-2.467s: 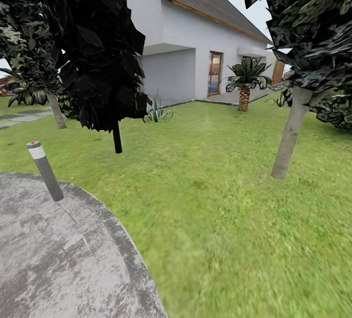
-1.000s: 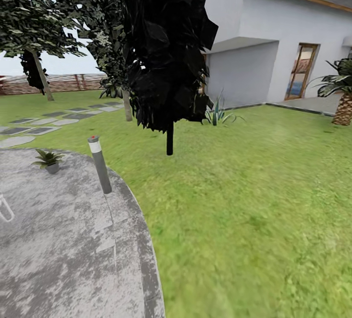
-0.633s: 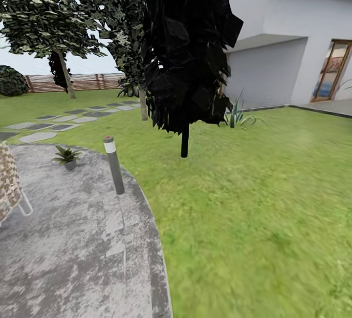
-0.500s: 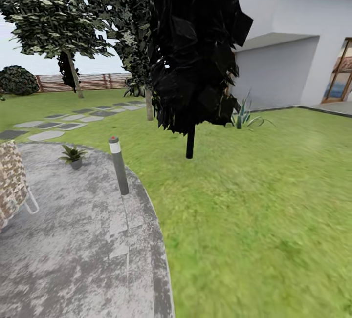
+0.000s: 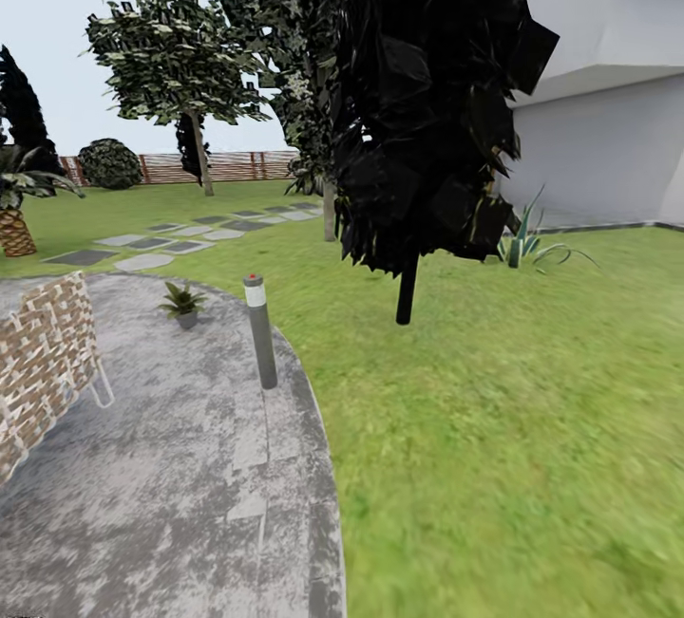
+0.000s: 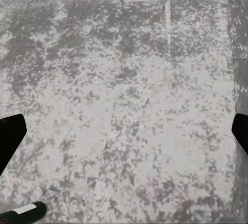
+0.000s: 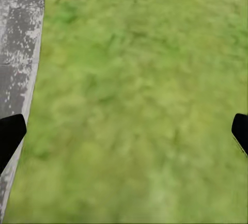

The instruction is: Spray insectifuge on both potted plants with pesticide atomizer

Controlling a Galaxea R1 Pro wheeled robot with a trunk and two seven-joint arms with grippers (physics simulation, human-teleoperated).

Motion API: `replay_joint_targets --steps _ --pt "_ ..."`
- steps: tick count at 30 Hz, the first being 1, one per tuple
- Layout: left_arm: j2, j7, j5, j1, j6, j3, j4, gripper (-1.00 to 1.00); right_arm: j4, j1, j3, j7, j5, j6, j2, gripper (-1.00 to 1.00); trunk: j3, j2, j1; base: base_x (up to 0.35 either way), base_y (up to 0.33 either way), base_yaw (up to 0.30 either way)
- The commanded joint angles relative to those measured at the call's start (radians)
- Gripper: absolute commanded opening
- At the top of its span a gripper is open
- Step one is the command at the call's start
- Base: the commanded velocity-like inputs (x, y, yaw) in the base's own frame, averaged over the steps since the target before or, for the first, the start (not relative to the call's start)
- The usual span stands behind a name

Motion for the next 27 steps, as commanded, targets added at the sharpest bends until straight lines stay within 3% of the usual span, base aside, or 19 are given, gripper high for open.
replay_joint_targets --steps 1,27 --pt "0.000 0.002 0.000 -0.001 -0.004 0.000 0.001 1.00 0.000 0.000 0.000 0.000 0.005 -0.003 0.000 1.00 -0.001 0.000 0.000 0.313 -0.171 0.277" --pt "0.000 0.002 0.000 -0.001 -0.004 0.000 0.001 1.00 0.000 0.000 0.000 0.000 0.005 -0.003 0.000 1.00 -0.001 0.000 0.000 0.312 -0.172 0.277"
